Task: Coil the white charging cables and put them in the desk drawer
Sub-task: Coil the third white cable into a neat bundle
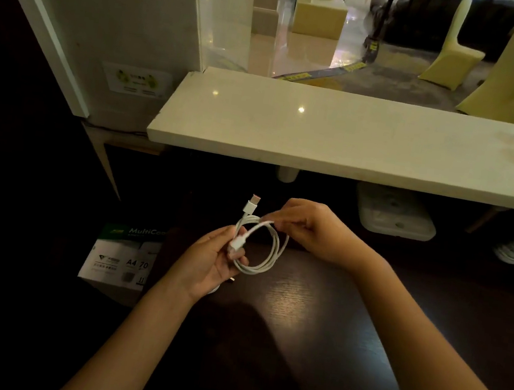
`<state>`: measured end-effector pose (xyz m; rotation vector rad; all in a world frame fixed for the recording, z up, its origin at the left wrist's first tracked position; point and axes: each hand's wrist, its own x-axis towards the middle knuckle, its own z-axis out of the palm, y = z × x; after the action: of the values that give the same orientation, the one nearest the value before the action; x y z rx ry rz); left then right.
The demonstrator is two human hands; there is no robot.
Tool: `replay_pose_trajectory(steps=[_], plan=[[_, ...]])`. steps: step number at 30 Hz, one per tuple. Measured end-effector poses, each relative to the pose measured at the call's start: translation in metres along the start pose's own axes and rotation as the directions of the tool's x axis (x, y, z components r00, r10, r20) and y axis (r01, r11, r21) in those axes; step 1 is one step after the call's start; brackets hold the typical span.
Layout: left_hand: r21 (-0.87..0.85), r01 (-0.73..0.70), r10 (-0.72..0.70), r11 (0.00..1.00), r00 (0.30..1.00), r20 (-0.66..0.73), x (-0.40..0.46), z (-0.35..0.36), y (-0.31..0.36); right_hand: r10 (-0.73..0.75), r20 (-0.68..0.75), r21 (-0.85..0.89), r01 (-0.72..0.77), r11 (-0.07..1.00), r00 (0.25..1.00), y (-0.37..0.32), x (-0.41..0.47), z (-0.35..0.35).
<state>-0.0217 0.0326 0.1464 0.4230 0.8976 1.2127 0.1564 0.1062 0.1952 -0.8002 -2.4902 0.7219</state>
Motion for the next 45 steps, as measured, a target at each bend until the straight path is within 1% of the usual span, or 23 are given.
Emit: replay_pose_trajectory(steps=[2,4,6,8,10,12,14,15,17,20,22,23,25,26,27,29,30,32,33,36,39,42,45], plan=[[-0.016,0.011,-0.01,1.0,1.0,0.003,0.0,0.0,0.002,-0.051,0.084,-0.187,0.066,0.98,0.995,0.0,0.003,-0.005],[-0.045,0.025,-0.024,0.999,0.999,0.022,-0.001,-0.001,0.004,-0.089,0.129,-0.373,0.132,0.918,0.988,0.0,0.004,-0.006],[-0.065,0.031,-0.028,0.997,0.999,0.037,0.0,-0.002,0.005,-0.086,0.127,-0.532,0.141,0.835,0.988,0.001,0.005,-0.002],[-0.052,0.023,-0.02,0.998,0.999,0.04,0.001,-0.003,0.005,-0.047,0.096,-0.635,0.097,0.766,0.994,-0.003,0.005,0.003],[0.011,-0.011,0.011,1.0,1.0,0.022,0.002,-0.002,0.003,0.07,0.098,-0.683,0.016,0.73,0.993,-0.014,0.006,0.008],[0.142,-0.071,0.075,0.987,0.997,-0.023,0.003,-0.001,-0.003,0.238,0.115,-0.714,-0.086,0.694,0.964,-0.023,0.01,0.013],[0.248,-0.112,0.135,0.962,0.988,-0.075,0.004,0.001,-0.009,0.326,0.088,-0.729,-0.162,0.665,0.941,-0.029,0.015,0.019],[0.254,-0.118,0.146,0.96,0.985,-0.092,0.005,0.003,-0.011,0.33,0.075,-0.735,-0.172,0.656,0.941,-0.029,0.016,0.022],[0.176,-0.115,0.135,0.978,0.985,-0.11,0.007,0.003,-0.014,0.312,0.051,-0.735,-0.176,0.655,0.949,-0.027,0.019,0.029],[0.021,-0.124,0.125,0.992,0.985,-0.119,0.007,0.001,-0.012,0.199,0.024,-0.705,-0.124,0.698,0.98,-0.021,0.017,0.045],[-0.038,-0.13,0.125,0.991,0.986,-0.112,0.007,0.001,-0.011,0.085,-0.077,-0.616,-0.114,0.779,0.993,-0.012,0.014,0.056],[-0.065,-0.127,0.12,0.99,0.987,-0.103,0.006,0.002,-0.011,0.081,-0.188,-0.51,-0.168,0.844,0.979,-0.008,0.013,0.059],[-0.119,-0.121,0.111,0.985,0.99,-0.087,0.005,0.003,-0.01,0.274,-0.38,-0.101,-0.334,0.937,0.883,-0.008,0.014,0.057],[-0.151,-0.123,0.111,0.981,0.99,-0.085,0.005,0.003,-0.009,0.398,-0.377,0.12,-0.381,0.917,0.837,-0.008,0.013,0.055],[-0.189,-0.129,0.114,0.974,0.99,-0.086,0.006,0.003,-0.008,0.499,-0.315,0.292,-0.418,0.86,0.807,-0.009,0.011,0.054],[-0.267,-0.149,0.13,0.952,0.988,-0.087,0.007,0.001,-0.004,0.622,-0.126,0.518,-0.484,0.706,0.772,-0.009,0.001,0.053],[-0.299,-0.156,0.137,0.941,0.987,-0.084,0.007,0.0,-0.002,0.636,-0.027,0.599,-0.497,0.628,0.771,-0.01,-0.004,0.052],[-0.345,-0.153,0.137,0.926,0.988,-0.071,0.006,-0.001,0.002,0.585,0.116,0.714,-0.477,0.512,0.803,-0.011,-0.013,0.051],[-0.366,-0.145,0.131,0.919,0.989,-0.062,0.006,-0.001,0.003,0.55,0.131,0.753,-0.443,0.486,0.825,-0.01,-0.015,0.049],[-0.431,-0.097,0.099,0.897,0.995,-0.018,0.004,0.002,0.004,0.471,0.103,0.855,-0.319,0.408,0.876,-0.002,-0.016,0.044],[-0.483,-0.008,0.043,0.876,0.997,0.063,0.0,0.004,0.003,0.444,0.067,0.938,-0.208,0.277,0.893,0.004,-0.016,0.044],[-0.455,0.043,0.008,0.889,0.994,0.11,-0.005,0.006,0.001,0.453,0.096,0.976,-0.172,0.131,0.886,0.009,-0.016,0.045],[-0.28,0.003,0.025,0.96,0.995,0.098,-0.007,0.005,-0.002,0.412,0.164,0.973,-0.216,0.084,0.896,0.012,-0.015,0.046]])
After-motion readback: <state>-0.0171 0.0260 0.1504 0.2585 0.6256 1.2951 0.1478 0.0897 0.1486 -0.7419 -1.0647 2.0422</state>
